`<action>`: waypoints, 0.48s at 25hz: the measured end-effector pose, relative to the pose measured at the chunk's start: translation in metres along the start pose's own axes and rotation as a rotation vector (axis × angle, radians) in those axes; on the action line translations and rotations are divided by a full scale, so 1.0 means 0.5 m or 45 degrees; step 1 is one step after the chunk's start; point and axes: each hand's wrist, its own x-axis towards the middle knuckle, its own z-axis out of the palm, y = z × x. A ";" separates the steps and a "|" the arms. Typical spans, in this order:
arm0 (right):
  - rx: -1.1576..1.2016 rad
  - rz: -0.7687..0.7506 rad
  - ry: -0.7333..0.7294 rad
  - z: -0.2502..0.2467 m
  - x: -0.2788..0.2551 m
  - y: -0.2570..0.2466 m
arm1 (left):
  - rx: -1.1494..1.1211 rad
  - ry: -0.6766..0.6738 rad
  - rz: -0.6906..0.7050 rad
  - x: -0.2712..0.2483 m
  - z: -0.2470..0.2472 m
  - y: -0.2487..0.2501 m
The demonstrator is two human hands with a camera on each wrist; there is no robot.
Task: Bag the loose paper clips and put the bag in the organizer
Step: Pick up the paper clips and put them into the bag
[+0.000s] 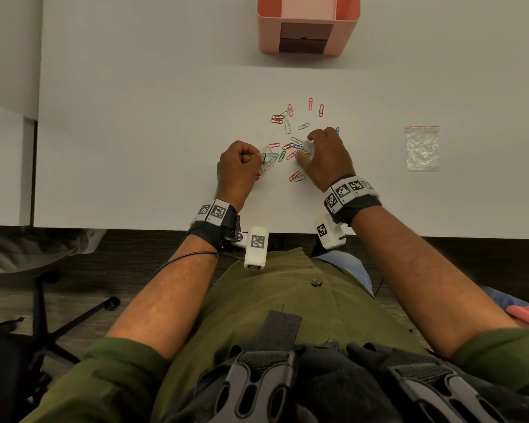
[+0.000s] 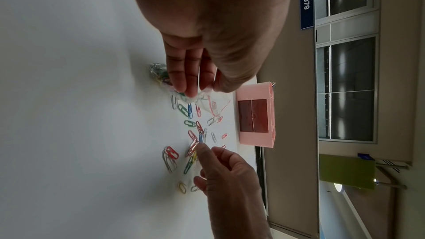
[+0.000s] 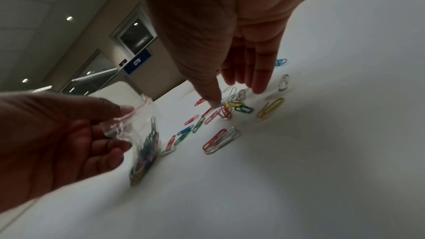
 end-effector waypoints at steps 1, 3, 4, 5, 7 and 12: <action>-0.077 0.002 -0.030 0.005 -0.003 -0.002 | -0.003 0.003 -0.002 0.000 0.000 0.000; -0.171 -0.011 -0.065 0.014 -0.005 -0.005 | -0.013 0.004 -0.006 0.000 0.000 -0.002; -0.183 -0.023 -0.066 0.017 -0.003 -0.006 | -0.013 0.005 -0.005 0.000 -0.001 -0.003; -0.184 -0.037 -0.062 0.018 0.000 -0.006 | -0.010 0.004 -0.004 0.000 -0.002 -0.003; -0.180 -0.070 -0.049 0.017 0.004 -0.003 | -0.009 0.004 0.000 0.001 -0.002 -0.004; -0.247 -0.123 -0.034 0.010 0.008 -0.002 | -0.008 -0.002 0.000 0.000 -0.001 -0.004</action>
